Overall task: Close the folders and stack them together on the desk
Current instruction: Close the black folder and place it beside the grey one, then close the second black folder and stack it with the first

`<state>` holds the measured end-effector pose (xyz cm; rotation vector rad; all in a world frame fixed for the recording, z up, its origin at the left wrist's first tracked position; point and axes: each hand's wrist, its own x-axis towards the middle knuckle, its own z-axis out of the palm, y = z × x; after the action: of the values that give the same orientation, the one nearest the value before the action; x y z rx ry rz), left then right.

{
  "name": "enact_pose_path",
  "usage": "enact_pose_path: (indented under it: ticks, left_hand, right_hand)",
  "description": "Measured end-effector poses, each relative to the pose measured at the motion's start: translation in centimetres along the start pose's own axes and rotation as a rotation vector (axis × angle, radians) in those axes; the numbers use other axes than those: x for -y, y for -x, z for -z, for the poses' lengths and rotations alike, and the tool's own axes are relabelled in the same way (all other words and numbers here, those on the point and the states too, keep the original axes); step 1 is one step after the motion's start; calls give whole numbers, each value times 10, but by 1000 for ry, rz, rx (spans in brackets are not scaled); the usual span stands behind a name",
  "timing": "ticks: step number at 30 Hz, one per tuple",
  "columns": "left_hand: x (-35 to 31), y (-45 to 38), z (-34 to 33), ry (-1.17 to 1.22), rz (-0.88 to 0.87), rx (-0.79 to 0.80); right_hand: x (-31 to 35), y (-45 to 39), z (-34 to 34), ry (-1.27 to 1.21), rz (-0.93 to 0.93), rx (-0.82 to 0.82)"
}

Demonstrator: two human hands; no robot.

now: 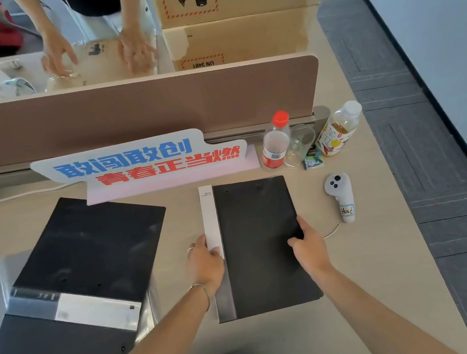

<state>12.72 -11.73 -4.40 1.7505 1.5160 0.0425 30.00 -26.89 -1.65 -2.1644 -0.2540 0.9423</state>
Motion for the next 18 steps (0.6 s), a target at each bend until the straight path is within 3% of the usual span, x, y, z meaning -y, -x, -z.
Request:
enact_pose_path:
  ticks: [8,18]
  left_hand:
    - [-10,9,27,62,-71,-42]
    - [32,20,131,85,-156,-169]
  right_hand:
    - [25,18,-11,84,47,-70]
    - [88,79,-75,169,282,-9]
